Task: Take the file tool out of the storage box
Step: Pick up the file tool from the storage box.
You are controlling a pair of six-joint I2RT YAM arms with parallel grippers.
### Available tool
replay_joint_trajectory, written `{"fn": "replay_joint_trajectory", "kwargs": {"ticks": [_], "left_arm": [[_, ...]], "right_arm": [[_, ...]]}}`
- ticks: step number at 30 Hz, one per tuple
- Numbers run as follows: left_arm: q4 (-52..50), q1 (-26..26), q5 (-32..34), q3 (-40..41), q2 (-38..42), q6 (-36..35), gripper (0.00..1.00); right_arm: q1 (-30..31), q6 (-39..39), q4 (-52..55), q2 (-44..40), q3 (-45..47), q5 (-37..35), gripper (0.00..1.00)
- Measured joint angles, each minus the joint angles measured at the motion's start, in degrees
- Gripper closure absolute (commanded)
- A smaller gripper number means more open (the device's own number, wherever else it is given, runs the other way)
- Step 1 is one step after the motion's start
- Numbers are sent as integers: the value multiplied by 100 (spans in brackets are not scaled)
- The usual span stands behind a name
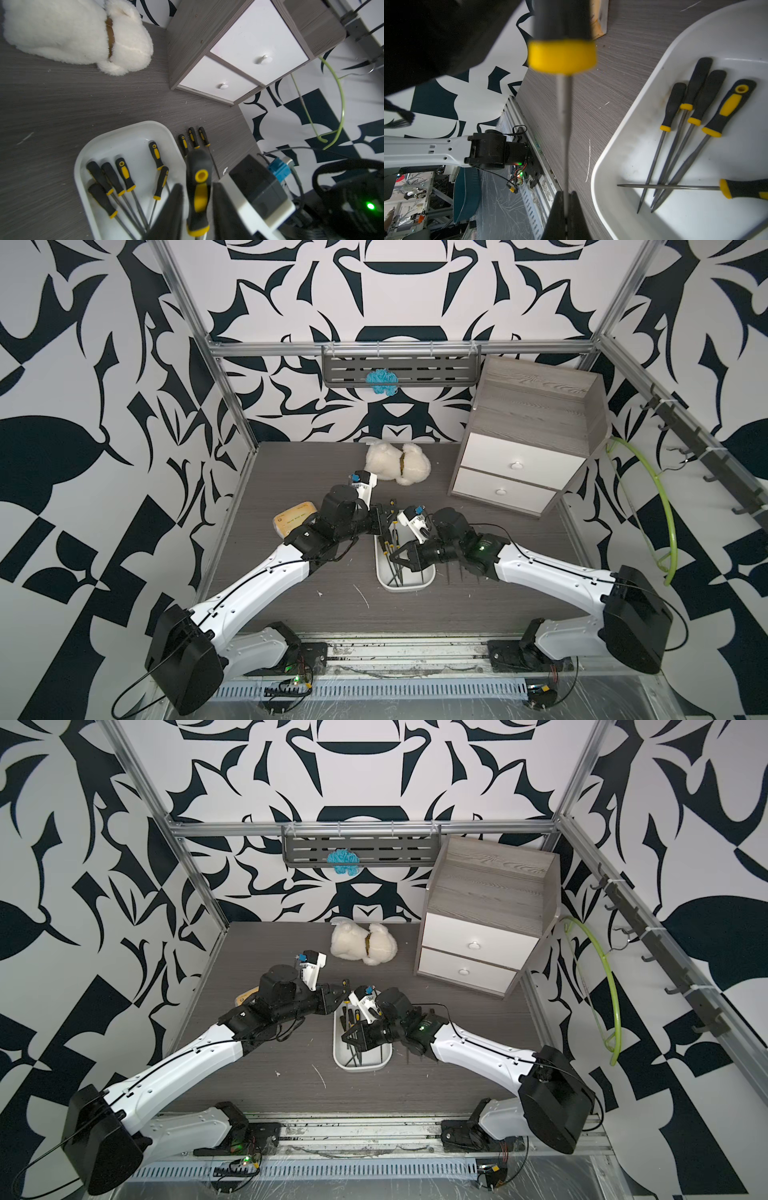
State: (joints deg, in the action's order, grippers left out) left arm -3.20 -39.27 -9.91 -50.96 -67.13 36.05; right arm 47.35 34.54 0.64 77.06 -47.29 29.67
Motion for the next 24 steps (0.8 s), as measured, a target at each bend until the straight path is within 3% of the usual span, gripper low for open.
{"fn": "replay_joint_trajectory", "kwargs": {"ticks": [2, 5, 14, 17, 24], "left_arm": [[22, 9, 9, 0, 15, 0, 28], [-2, 9, 42, 13, 111, 35, 20], [-210, 4, 151, 181, 525, -9, 17], [-245, 4, 85, 181, 527, -20, 17], [-356, 4, -2, 181, 496, -138, 17]], "right_arm": [[0, -4, 96, -9, 0, -92, 100], [0, -39, 518, -138, -24, -372, 100], [-83, -479, 4068, -763, -1296, -2542, 100], [-522, -647, 5069, -706, -1512, -3088, 100], [-1875, -1005, 6126, 59, -1239, -3331, 100]]}}
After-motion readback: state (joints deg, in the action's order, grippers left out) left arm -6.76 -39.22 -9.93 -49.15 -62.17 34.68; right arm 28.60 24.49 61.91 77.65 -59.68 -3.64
